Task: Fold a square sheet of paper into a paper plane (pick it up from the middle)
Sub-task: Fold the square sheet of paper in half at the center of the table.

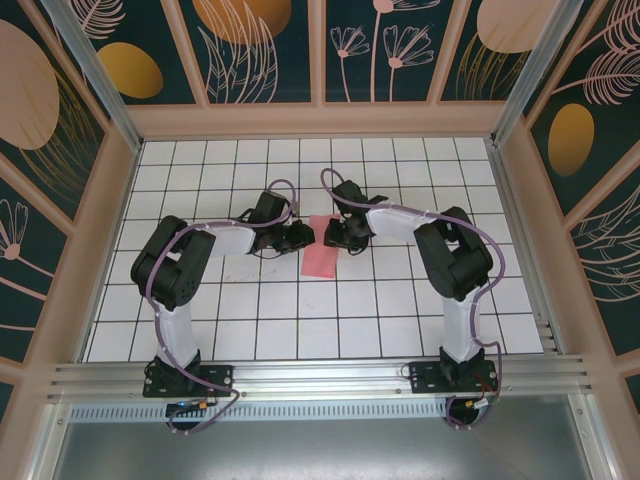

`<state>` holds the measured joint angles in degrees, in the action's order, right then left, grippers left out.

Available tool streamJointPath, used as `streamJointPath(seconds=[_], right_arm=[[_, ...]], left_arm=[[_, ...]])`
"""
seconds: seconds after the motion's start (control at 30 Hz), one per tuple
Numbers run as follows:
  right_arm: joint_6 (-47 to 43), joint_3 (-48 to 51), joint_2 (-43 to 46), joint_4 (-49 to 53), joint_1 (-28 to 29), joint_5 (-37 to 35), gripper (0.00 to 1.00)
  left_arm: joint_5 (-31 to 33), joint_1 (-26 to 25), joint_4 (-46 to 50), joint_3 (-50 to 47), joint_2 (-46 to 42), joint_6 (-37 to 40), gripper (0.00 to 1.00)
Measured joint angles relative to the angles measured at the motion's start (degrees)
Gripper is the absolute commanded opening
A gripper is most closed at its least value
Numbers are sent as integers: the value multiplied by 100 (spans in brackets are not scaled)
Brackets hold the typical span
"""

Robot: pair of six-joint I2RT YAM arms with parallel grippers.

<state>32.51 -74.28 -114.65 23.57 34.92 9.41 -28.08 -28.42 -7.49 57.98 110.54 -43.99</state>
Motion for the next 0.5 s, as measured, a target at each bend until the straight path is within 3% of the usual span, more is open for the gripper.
streamJointPath(seconds=[0.5], right_arm=[[-4, -26, -26, 46, 0, 0, 37]], left_arm=[[-2, -9, 4, 33, 72, 0, 21]])
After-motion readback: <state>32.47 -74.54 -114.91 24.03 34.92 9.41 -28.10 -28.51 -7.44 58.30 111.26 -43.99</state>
